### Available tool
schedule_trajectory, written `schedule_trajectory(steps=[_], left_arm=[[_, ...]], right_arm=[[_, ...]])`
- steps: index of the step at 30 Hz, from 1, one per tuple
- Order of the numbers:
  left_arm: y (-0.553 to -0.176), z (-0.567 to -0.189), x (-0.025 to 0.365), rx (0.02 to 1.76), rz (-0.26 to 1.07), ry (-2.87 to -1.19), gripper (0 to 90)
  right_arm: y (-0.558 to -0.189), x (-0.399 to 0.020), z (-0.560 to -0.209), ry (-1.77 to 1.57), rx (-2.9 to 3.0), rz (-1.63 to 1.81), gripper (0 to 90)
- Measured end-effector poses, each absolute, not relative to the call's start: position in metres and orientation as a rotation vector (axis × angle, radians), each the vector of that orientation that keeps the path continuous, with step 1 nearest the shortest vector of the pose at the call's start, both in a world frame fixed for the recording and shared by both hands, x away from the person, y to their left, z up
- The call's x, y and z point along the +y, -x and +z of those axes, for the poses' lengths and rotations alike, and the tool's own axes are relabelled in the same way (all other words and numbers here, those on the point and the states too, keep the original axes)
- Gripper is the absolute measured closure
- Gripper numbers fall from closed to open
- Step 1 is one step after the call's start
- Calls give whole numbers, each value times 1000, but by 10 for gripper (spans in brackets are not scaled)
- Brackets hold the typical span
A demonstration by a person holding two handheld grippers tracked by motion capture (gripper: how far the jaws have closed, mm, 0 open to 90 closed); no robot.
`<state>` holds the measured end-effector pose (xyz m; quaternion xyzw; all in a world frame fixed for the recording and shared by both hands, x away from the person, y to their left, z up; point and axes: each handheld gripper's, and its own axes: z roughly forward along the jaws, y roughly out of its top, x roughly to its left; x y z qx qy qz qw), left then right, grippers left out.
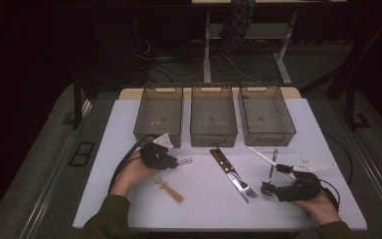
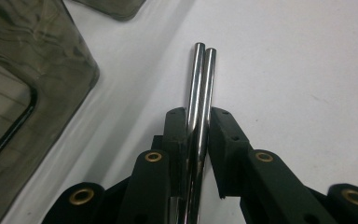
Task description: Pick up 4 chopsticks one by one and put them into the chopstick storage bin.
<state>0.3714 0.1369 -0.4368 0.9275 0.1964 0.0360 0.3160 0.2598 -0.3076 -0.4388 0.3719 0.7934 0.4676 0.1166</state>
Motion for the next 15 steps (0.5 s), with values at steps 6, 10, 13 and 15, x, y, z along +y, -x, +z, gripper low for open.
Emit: schedule_trajectory(steps=[6, 10, 13, 15], left_arm=[[-372, -436, 138, 546, 108, -2445, 773], [-373, -436, 140, 596, 152, -2442, 774], [-375, -436, 144, 639, 164, -2435, 774], [-376, -436, 146, 671, 168, -2426, 774]], right_arm=[[-260, -308, -439, -1089, 2321, 1372, 117], [-260, -308, -439, -1089, 2320, 1372, 117], [-260, -308, -438, -1087, 2320, 1372, 117], [-260, -309, -438, -1088, 2320, 1372, 117]])
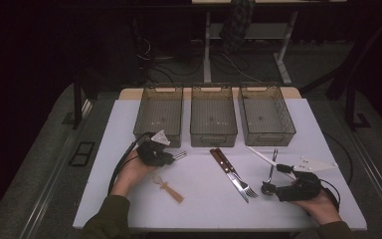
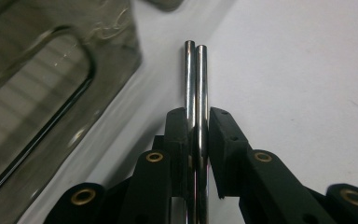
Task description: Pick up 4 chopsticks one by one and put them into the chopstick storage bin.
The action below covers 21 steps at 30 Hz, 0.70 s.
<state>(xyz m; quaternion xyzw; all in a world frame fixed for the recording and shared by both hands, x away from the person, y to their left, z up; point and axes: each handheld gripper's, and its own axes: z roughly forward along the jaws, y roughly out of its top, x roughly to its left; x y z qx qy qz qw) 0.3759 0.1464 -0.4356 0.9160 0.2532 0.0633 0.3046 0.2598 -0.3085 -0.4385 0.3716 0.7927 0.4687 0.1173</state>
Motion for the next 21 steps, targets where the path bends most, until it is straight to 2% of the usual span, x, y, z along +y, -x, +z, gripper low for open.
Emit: schedule_trajectory(steps=[12, 21], left_arm=[[-373, -438, 153, 708, 188, -2365, 762], [-367, -427, 163, 712, 192, -2257, 605]], right_arm=[[-260, -307, -439, -1080, 2327, 1373, 117], [-261, -306, -440, -1063, 2350, 1366, 115]])
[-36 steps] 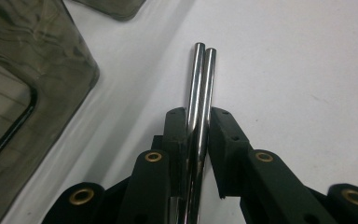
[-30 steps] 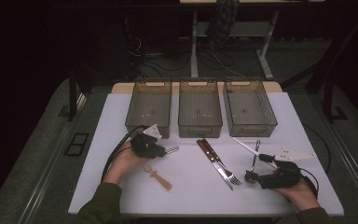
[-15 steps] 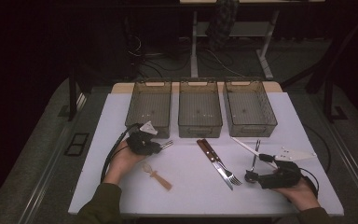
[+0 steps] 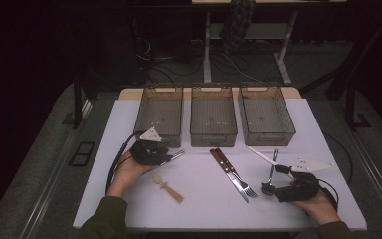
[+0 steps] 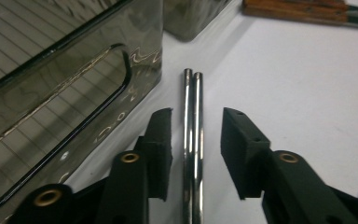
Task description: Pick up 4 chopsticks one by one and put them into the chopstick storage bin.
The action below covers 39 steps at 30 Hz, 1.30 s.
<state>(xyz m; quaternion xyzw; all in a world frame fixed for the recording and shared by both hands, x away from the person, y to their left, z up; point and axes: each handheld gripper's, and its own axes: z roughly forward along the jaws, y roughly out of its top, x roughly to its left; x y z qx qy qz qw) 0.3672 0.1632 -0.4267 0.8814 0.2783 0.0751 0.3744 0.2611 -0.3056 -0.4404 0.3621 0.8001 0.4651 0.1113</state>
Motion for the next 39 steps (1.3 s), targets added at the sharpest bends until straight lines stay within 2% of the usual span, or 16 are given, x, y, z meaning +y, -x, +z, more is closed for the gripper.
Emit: schedule_trajectory(steps=[2, 3, 9, 13, 19, 22, 27, 32, 39], left_arm=[[-364, -425, 165, 711, 191, -2250, 567], [-363, -425, 166, 712, 194, -2252, 547], [-352, -420, 176, 737, 219, -2217, 414], [-346, -417, 188, 769, 238, -2183, 356], [-333, -418, 209, 822, 235, -2147, 343], [-329, -421, 216, 843, 251, -2145, 404], [-333, -426, 215, 830, 254, -2167, 602], [-339, -433, 213, 834, 240, -2191, 727], [-344, -436, 207, 816, 204, -2186, 809]], right_arm=[[-263, -305, -441, -1063, 2349, 1346, 33], [-264, -304, -441, -1068, 2355, 1346, 25], [-269, -302, -443, -1043, 2383, 1328, 25], [-271, -300, -447, -1047, 2431, 1320, 25], [-267, -297, -446, -1041, 2436, 1337, 26], [-266, -297, -446, -1047, 2433, 1340, 26], [-264, -296, -445, -1044, 2429, 1347, 26], [-264, -297, -446, -1053, 2426, 1347, 26], [-265, -298, -446, -1054, 2423, 1350, 26]])
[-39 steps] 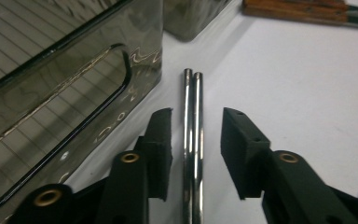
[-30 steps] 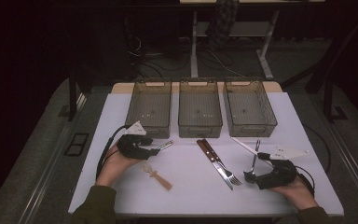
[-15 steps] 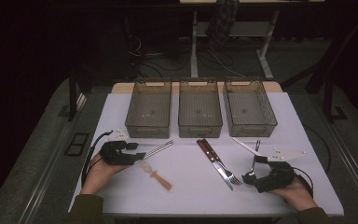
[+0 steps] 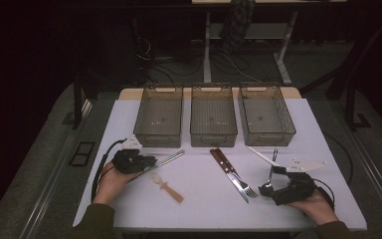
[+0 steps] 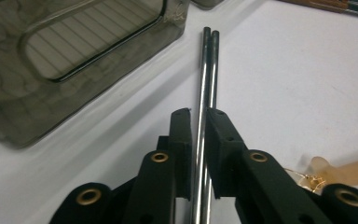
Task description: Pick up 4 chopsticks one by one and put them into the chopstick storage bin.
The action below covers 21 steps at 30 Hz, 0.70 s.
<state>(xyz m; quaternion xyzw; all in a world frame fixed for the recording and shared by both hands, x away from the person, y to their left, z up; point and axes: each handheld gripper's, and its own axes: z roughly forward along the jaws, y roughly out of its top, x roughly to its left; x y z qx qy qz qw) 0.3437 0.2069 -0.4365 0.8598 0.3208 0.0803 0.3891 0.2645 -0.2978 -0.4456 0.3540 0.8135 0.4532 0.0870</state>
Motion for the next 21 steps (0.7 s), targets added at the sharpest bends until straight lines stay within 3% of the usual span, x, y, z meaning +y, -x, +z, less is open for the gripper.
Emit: schedule_trajectory(steps=[21], left_arm=[[-349, -443, 199, 815, 205, -2240, 827]], right_arm=[[-264, -299, -445, -1058, 2418, 1355, 26]])
